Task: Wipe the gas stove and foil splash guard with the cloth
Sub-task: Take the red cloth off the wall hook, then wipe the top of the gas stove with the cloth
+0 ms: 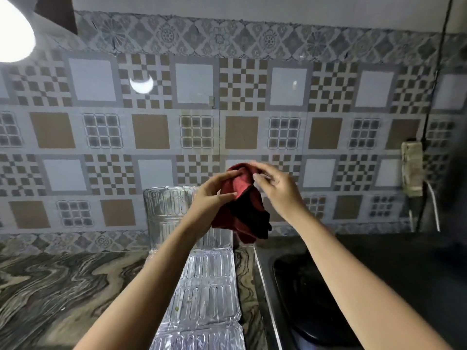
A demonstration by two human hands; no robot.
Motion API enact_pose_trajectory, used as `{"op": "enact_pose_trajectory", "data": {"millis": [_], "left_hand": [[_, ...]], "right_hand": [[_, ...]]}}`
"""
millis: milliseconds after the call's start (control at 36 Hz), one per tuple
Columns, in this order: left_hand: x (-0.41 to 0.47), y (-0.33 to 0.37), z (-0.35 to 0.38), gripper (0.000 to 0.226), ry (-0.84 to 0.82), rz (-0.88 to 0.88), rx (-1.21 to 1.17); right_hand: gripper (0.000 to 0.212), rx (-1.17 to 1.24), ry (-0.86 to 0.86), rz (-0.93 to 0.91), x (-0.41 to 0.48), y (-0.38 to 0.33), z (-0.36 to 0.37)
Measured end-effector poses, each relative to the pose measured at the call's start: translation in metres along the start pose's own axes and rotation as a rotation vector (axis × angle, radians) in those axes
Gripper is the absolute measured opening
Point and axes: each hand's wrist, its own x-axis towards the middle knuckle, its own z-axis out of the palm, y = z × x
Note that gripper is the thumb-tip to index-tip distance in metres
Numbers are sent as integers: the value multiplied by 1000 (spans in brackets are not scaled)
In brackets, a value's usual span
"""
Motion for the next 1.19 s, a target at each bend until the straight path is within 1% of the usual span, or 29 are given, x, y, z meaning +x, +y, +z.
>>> {"op": "enact_pose_trajectory", "data": {"millis": [139, 194, 278, 306, 361, 417, 444, 528, 611, 722, 861, 917, 972, 1028, 1111, 1194], "left_hand": [[-9, 4, 6, 47, 73, -1, -21], [-12, 8, 6, 46, 105, 18, -17], [-16, 13, 6, 44, 143, 67, 63], [-17, 14, 6, 43, 148, 82, 99], [-20, 16, 6, 41, 142, 103, 163], [-23, 18, 4, 40, 118, 102, 200], [-25, 19, 1, 39, 98, 94, 207], [-31, 23, -9, 34, 31, 62, 206], [-36, 25, -23, 31, -12, 24, 166], [-43, 24, -43, 31, -45, -29, 104], [-51, 17, -55, 33, -123, -96, 43], [-53, 11, -55, 36, -179, -144, -38], [-55, 7, -50, 38, -233, -201, -112], [-55, 3, -42, 39, -256, -225, -127], [-53, -3, -27, 43, -248, -202, -147], [-48, -10, -11, 47, -210, -180, -200]], "right_hand": [[39, 163, -77, 155, -41, 1, 12], [38, 197, -81, 158, -54, 0, 17], [35, 268, -90, 141, -66, -6, 25], [39, 292, -91, 135, -67, -7, 29], [54, 322, -76, 138, -70, -10, 35], [58, 306, -40, 147, -72, -15, 40], [55, 296, -16, 145, -72, -17, 42], [35, 301, 66, 180, -70, -19, 47], [23, 335, 93, 206, -69, -19, 49], [24, 326, 125, 203, -70, -18, 49], [26, 294, 288, 258, -72, -13, 43], [24, 268, 326, 282, -73, -8, 41], [24, 249, 313, 311, -75, -2, 39], [28, 233, 298, 322, -78, 4, 38], [37, 218, 299, 317, -82, 8, 29], [33, 211, 274, 317, -85, 16, 16]]}}
